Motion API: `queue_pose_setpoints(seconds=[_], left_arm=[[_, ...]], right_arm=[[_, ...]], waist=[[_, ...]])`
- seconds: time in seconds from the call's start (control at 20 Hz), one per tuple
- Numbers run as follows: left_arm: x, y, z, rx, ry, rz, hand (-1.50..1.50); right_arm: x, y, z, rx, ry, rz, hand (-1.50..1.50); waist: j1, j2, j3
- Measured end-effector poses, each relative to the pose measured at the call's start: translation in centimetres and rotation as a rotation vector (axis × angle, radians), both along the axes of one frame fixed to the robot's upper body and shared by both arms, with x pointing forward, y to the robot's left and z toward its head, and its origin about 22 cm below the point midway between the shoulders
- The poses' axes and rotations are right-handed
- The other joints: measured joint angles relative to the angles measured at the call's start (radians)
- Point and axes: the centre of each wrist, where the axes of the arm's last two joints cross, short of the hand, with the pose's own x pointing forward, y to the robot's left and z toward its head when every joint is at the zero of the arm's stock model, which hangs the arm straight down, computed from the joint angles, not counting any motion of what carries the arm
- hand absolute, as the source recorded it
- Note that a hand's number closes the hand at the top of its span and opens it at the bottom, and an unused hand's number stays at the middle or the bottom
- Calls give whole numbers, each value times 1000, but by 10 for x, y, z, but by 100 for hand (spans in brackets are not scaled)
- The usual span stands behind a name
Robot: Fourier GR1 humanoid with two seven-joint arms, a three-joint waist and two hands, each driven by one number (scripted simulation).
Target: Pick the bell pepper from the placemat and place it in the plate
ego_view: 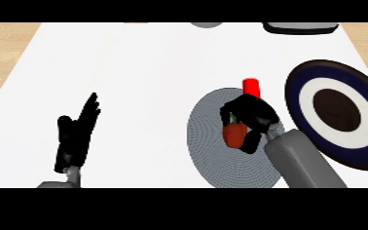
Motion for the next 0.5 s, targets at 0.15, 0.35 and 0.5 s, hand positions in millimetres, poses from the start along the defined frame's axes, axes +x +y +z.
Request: queue_pose_setpoints(seconds=[0.15,0.35,0.5], left_arm=[[4,3,2,0,-2,6,0],[3,5,0,0,-3,15,0],[3,7,1,0,3,12,0]], right_arm=[[3,-9,12,17,-111,-78,150],[11,-23,23,-16,-262,-362,150],[13,-30,27,-54,-372,-588,150]], waist=[[-6,0,0],[-13,-1,0],[-15,-2,0]])
